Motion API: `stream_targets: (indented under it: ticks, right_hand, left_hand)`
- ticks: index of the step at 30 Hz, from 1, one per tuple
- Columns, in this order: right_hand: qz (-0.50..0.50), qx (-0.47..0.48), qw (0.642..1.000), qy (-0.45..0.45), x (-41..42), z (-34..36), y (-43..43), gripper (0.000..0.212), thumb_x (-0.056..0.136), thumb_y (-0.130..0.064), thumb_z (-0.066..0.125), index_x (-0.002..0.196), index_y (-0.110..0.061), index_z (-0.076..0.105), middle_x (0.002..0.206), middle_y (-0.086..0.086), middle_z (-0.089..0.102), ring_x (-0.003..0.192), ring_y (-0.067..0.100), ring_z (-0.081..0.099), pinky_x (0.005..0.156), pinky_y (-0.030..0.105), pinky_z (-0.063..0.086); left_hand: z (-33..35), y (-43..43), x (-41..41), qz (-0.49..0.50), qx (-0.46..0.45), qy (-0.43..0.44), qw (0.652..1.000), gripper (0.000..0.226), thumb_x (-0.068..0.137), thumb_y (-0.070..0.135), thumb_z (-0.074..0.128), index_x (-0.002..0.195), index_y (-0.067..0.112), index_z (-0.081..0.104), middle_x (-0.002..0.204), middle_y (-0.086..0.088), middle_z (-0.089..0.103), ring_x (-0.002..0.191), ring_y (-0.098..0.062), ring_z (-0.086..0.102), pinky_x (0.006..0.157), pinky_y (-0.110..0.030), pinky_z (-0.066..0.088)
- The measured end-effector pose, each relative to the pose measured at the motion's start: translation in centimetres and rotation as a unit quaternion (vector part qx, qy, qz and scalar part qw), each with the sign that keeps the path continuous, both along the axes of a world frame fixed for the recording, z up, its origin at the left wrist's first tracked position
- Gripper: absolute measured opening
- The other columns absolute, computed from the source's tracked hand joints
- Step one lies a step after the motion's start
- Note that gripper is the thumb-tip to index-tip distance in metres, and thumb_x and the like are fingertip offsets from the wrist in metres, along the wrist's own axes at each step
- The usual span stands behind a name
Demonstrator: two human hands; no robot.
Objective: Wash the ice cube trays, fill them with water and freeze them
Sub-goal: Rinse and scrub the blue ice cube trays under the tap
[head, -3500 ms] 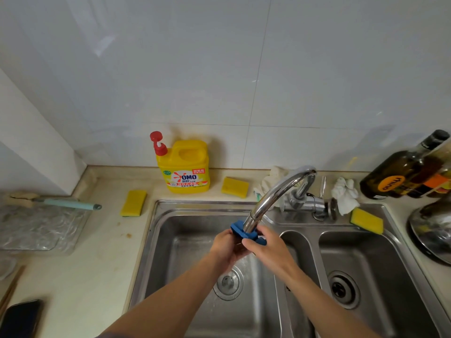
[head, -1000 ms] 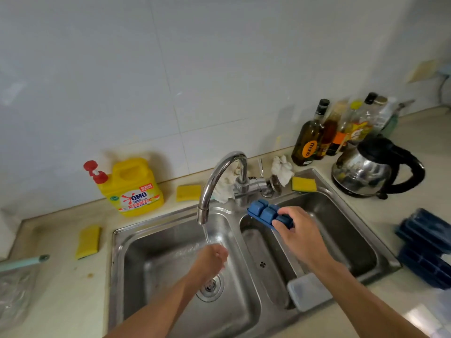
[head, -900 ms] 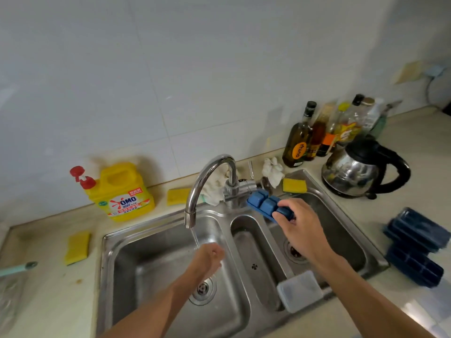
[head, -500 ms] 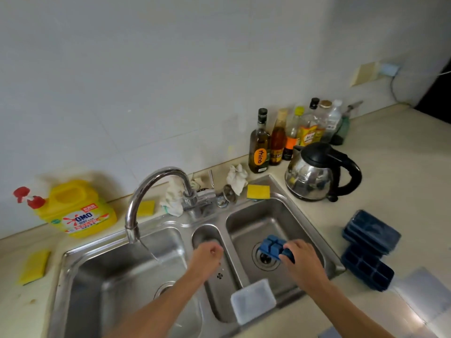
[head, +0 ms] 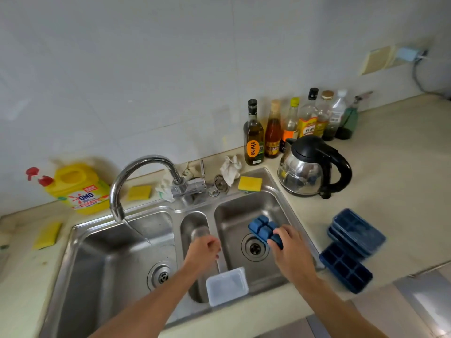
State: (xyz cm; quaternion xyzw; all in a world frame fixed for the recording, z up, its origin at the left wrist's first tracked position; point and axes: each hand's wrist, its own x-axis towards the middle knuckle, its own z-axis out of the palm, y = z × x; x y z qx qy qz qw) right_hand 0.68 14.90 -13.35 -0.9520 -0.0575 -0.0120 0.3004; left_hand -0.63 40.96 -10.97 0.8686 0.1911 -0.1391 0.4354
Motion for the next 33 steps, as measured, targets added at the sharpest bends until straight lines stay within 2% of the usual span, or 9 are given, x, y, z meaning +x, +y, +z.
stream_targets:
  ticks: [3, 7, 12, 17, 20, 22, 26, 30, 33]
  right_hand:
    - [0.045, -0.046, 0.994, 0.090, -0.5, -0.6, 0.3, 0.024, 0.102, -0.039, 0.053, 0.119, -0.023, 0.060, 0.121, -0.004, 0.054, 0.116, 0.015, 0.051, 0.096, 0.032, 0.049]
    - [0.011, -0.013, 0.999, 0.051, -1.2, -1.4, 0.8, 0.027, 0.103, -0.037, 0.054, 0.123, -0.020, 0.060, 0.125, -0.005, 0.053, 0.117, 0.014, 0.048, 0.098, 0.028, 0.046]
    - [0.017, -0.043, 0.995, 0.090, -1.9, -2.0, 0.9, 0.029, 0.103, -0.039, 0.050, 0.125, -0.022, 0.057, 0.127, -0.005, 0.052, 0.117, 0.012, 0.045, 0.102, 0.027, 0.045]
    - [0.018, -0.062, 0.991, 0.119, -1.7, -1.7, 0.4, 0.026, 0.103, -0.041, 0.048, 0.123, -0.024, 0.055, 0.124, -0.007, 0.049, 0.116, 0.011, 0.044, 0.102, 0.029, 0.047]
    - [0.015, -0.033, 0.991, 0.129, -1.2, -0.7, 0.7, 0.024, 0.103, -0.040, 0.050, 0.121, -0.026, 0.056, 0.117, -0.013, 0.048, 0.110, 0.006, 0.045, 0.099, 0.025, 0.045]
    - [-0.026, 0.045, 0.987, 0.154, -0.7, 0.6, 0.7, 0.019, 0.101, -0.038, 0.056, 0.115, -0.026, 0.059, 0.111, -0.014, 0.056, 0.101, 0.004, 0.055, 0.092, 0.023, 0.049]
    - [-0.106, 0.271, 0.913, 0.286, 0.3, 3.7, -0.7, 0.016, 0.100, -0.034, 0.063, 0.107, -0.020, 0.057, 0.103, -0.001, 0.069, 0.085, 0.013, 0.070, 0.068, 0.023, 0.055]
    - [-0.143, 0.439, 0.799, 0.386, -0.1, 4.6, -3.7, 0.031, 0.103, -0.034, 0.059, 0.115, -0.006, 0.059, 0.103, 0.016, 0.074, 0.079, 0.024, 0.071, 0.071, 0.034, 0.055]
    - [-0.139, 0.473, 0.780, 0.385, -0.8, 4.8, -7.6, 0.042, 0.104, -0.044, 0.055, 0.121, -0.006, 0.062, 0.107, 0.019, 0.075, 0.086, 0.031, 0.074, 0.072, 0.037, 0.058]
  left_hand:
    - [-0.1, -0.3, 0.0, -0.002, 0.001, 0.003, 1.000, 0.023, 0.100, 0.015, 0.058, 0.080, 0.023, 0.067, 0.077, 0.003, 0.071, 0.056, -0.003, 0.066, 0.052, -0.014, 0.047]
    - [-0.8, -0.6, 0.6, -0.032, 0.011, -0.004, 0.999, 0.020, 0.100, 0.017, 0.058, 0.082, 0.022, 0.067, 0.080, 0.002, 0.073, 0.067, -0.003, 0.071, 0.055, -0.013, 0.050]
    - [-1.9, -1.2, 1.1, -0.065, 0.009, -0.006, 0.998, 0.018, 0.101, 0.016, 0.056, 0.088, 0.022, 0.068, 0.082, 0.000, 0.073, 0.079, -0.016, 0.073, 0.066, -0.020, 0.057]
    - [-3.0, -2.1, 2.0, -0.113, 0.006, -0.003, 0.994, 0.022, 0.102, 0.014, 0.053, 0.089, 0.027, 0.064, 0.085, 0.004, 0.070, 0.076, -0.007, 0.067, 0.067, -0.017, 0.052]
    - [-3.5, -2.9, 2.8, -0.135, 0.006, -0.003, 0.991, 0.022, 0.101, 0.009, 0.051, 0.099, 0.026, 0.065, 0.091, 0.006, 0.069, 0.085, -0.010, 0.068, 0.085, -0.025, 0.058]
    - [-3.5, -3.7, 3.1, -0.151, 0.008, 0.007, 0.988, 0.024, 0.099, 0.008, 0.056, 0.115, 0.024, 0.065, 0.101, 0.010, 0.068, 0.098, -0.011, 0.067, 0.094, -0.028, 0.056]
    - [-2.7, -5.9, 4.2, -0.145, 0.001, -0.018, 0.989, 0.038, 0.097, 0.019, 0.065, 0.133, 0.026, 0.055, 0.119, 0.012, 0.061, 0.112, -0.013, 0.063, 0.099, -0.029, 0.051]
    - [-1.6, -8.7, 5.2, -0.123, -0.032, -0.083, 0.988, 0.022, 0.095, 0.019, 0.068, 0.101, 0.038, 0.059, 0.098, 0.016, 0.067, 0.094, -0.003, 0.066, 0.078, -0.015, 0.052]
    - [-1.0, -12.7, 4.9, -0.114, -0.029, -0.098, 0.988, 0.020, 0.096, 0.022, 0.067, 0.087, 0.039, 0.061, 0.085, 0.014, 0.070, 0.076, 0.001, 0.067, 0.072, -0.025, 0.058]
